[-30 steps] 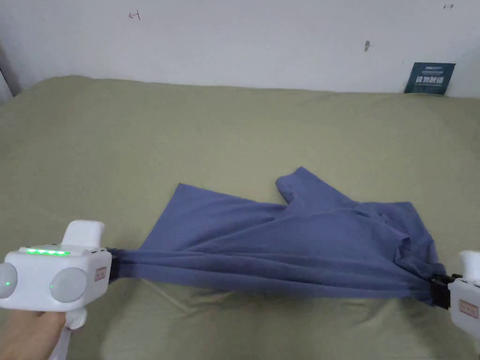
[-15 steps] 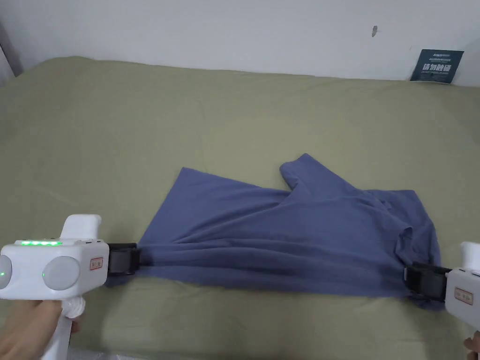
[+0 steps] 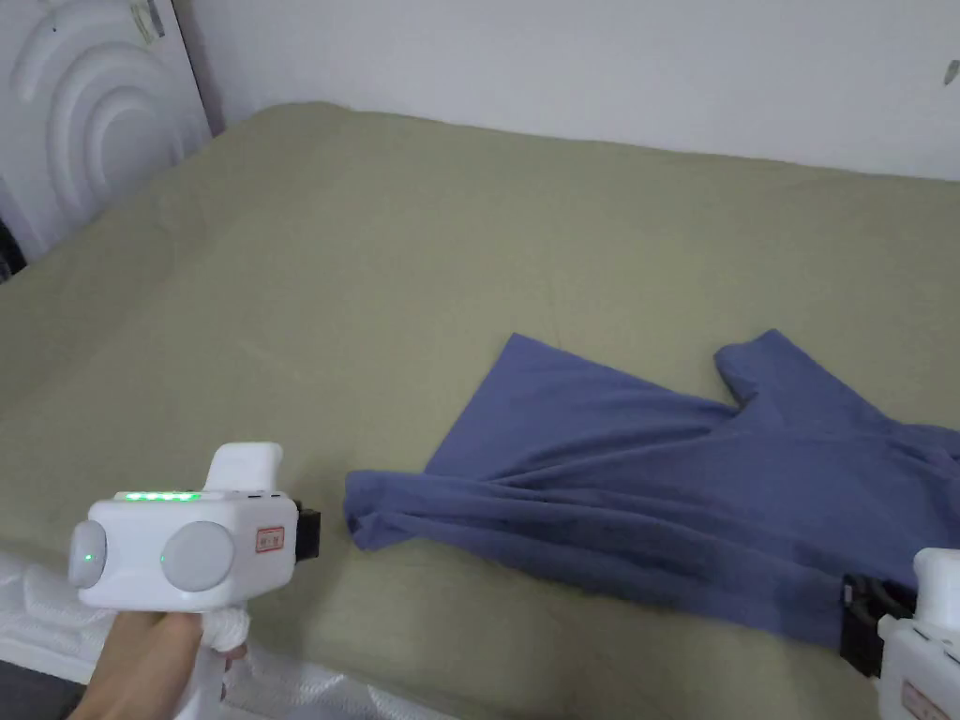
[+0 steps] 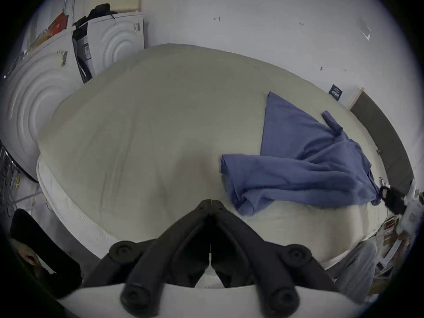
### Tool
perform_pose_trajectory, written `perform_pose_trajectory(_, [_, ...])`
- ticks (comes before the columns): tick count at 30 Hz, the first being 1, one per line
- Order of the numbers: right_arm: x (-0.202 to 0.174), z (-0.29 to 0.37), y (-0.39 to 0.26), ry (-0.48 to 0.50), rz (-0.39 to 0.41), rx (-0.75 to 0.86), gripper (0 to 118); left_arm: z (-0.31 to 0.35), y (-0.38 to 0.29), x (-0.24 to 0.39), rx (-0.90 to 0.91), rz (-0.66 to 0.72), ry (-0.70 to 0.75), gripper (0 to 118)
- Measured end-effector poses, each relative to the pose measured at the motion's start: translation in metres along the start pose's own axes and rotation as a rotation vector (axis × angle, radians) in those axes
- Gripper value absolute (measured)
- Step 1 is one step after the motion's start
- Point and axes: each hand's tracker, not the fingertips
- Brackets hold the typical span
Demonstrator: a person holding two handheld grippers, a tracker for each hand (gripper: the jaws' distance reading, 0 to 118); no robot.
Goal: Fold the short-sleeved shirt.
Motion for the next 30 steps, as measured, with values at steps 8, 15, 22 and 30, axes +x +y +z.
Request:
perform_pose_trajectory(8, [-0.008,-0.011,0.003,0.030,-0.008,-0.028,0,-0.033,0.058,0.020,-0.049,-0.037,-0.063,106])
perform_pose_trajectory(15, [0.001,-0.016,0.000,0.026,0.002,-0.048,0,-0.083,0.064,0.033,-0.196,-0.089,-0.039,101])
perform_pose_trajectory(22, [0.025,-0.030,0.019,0.018,-0.047,-0.064,0,-0.068,0.060,0.042,-0.171,-0.158,-0.023,6])
perform_pose_trajectory(30, [0.081,-0.095,0.103,-0.037,-0.034,-0.050,0,-0.070,0.052,0.048,-0.158,-0.191,-0.018,5])
